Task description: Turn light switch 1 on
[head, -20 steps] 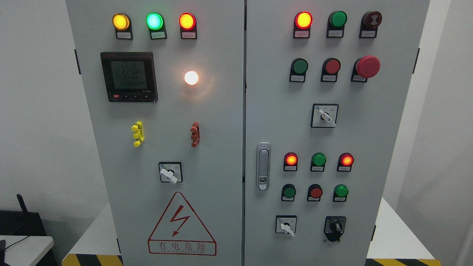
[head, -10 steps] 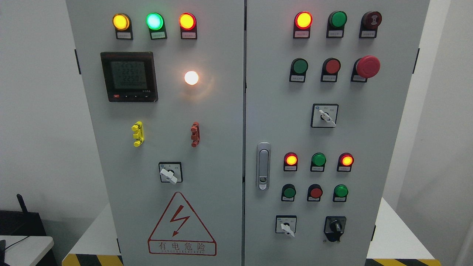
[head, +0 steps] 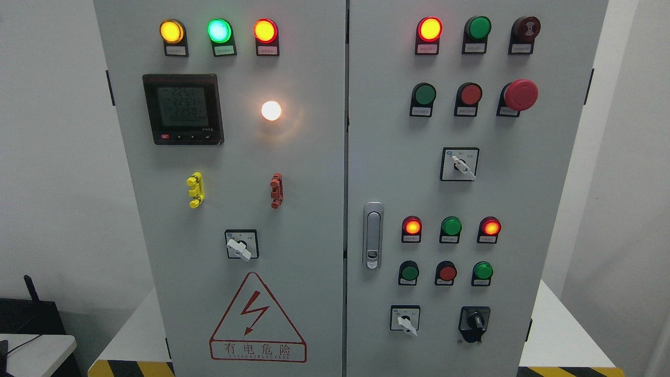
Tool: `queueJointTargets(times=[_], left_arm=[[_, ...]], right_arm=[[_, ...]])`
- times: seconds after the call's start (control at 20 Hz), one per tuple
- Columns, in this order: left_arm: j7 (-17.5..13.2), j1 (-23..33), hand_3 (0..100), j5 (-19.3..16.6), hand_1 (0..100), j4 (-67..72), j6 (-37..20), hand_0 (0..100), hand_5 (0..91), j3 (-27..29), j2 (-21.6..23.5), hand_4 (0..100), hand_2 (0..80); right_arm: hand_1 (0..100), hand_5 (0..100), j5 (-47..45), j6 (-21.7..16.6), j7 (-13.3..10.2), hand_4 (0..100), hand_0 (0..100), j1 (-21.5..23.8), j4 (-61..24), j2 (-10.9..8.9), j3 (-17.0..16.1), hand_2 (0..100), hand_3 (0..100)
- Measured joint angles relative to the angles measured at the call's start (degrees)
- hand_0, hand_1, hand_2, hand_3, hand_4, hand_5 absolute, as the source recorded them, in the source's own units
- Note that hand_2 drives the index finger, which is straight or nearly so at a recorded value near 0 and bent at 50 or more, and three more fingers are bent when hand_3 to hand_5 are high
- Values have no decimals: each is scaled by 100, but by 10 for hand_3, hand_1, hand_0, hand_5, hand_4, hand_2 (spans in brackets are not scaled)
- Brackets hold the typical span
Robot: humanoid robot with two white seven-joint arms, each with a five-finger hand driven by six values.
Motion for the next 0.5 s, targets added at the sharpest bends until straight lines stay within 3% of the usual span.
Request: queueJointTargets(times=[0.5], left_arm=[[-254,-89,0,-16,0,1125,299,203,0,-1013,28,0,0]], right_arm=[[389,0,0,0,0,0,120,0,0,0,0,0,0]])
